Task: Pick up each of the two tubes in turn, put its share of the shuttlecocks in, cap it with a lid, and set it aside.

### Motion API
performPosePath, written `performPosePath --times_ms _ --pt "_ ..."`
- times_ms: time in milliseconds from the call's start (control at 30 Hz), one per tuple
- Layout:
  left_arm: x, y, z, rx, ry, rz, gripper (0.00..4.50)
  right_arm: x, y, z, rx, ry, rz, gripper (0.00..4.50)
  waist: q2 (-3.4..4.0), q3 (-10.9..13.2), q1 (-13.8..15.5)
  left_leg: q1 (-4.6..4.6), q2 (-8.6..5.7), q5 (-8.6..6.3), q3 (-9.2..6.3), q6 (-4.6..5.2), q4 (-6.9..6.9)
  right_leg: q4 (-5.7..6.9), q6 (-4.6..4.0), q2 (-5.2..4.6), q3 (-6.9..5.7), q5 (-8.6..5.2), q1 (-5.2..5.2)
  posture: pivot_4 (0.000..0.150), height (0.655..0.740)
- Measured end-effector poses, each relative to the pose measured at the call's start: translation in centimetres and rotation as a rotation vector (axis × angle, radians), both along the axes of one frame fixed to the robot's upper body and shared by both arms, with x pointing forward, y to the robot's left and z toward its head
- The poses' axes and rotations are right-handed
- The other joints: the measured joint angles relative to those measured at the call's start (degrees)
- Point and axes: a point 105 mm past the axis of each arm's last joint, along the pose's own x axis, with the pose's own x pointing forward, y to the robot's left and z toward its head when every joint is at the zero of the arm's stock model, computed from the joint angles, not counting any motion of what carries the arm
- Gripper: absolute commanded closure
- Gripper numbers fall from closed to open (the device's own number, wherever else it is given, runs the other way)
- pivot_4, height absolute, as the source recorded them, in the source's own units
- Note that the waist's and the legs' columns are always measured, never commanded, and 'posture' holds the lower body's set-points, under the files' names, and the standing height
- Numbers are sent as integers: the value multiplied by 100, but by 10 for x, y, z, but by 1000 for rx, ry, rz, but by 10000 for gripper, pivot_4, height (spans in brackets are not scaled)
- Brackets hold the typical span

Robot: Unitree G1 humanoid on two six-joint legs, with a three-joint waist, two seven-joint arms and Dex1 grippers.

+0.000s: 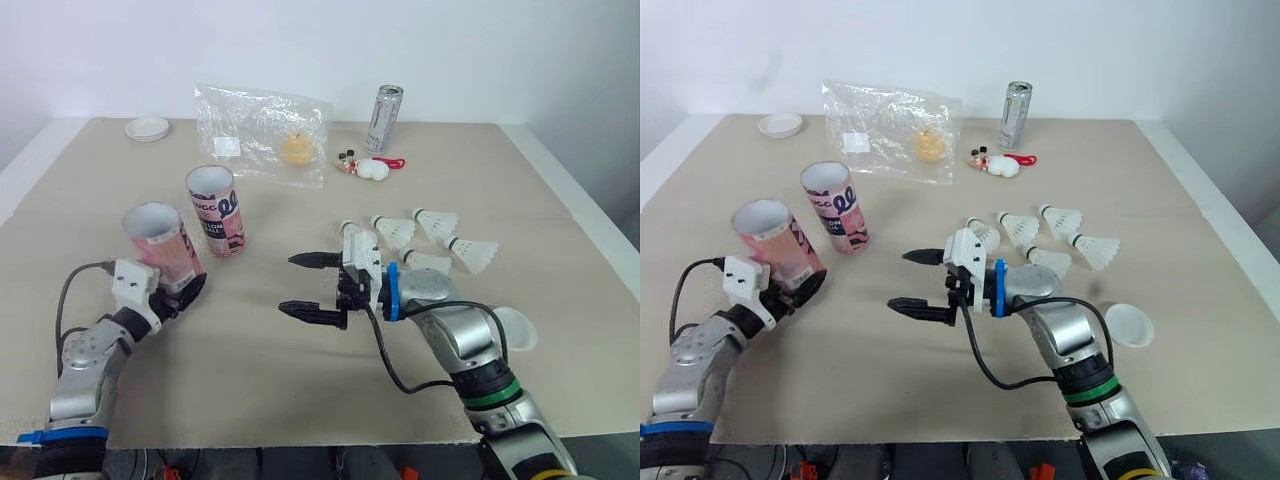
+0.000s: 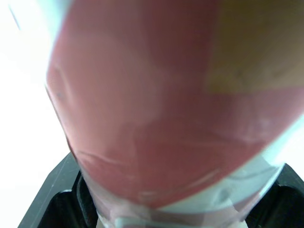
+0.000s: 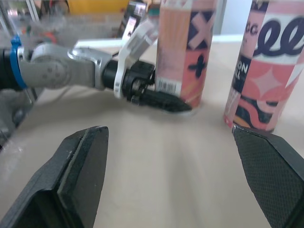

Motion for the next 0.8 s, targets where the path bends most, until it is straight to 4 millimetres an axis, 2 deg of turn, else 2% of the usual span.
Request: performPosePath --times_ms 167,300,500,633,800 --pt "-16 -10 7 143 14 -152 13707 -8 -22 12 43 21 -124 0 3 2 9 -7 -2 -10 -1 -14 -2 -1 -20 -5 0 -29 -3 1500 7400" --pt "-29 -40 15 315 30 -407 13707 -30 -43 10 17 64 -253 0 1 4 20 -14 -3 -18 -6 -19 -3 -2 -21 -7 -2 -47 -6 1500 7400" --pt "-37 -87 17 449 56 -709 13707 -40 -57 10 1 132 -441 0 3 6 -5 -9 1 -19 -3 -18 -2 0 -25 -3 -3 -43 -6 1500 7400" --pt "-34 -102 23 503 78 -825 13707 -51 -65 -1 -20 210 -541 0 4 7 7 -14 0 -19 -6 -17 -1 -1 -20 -1 -1 -48 -6 1500 7400" --pt "-32 -108 20 564 136 -917 13707 -56 -79 -12 -54 276 -682 0 3 7 -5 -15 -3 -24 -8 -9 0 -1 -14 -1 -1 -50 -4 1500 7400"
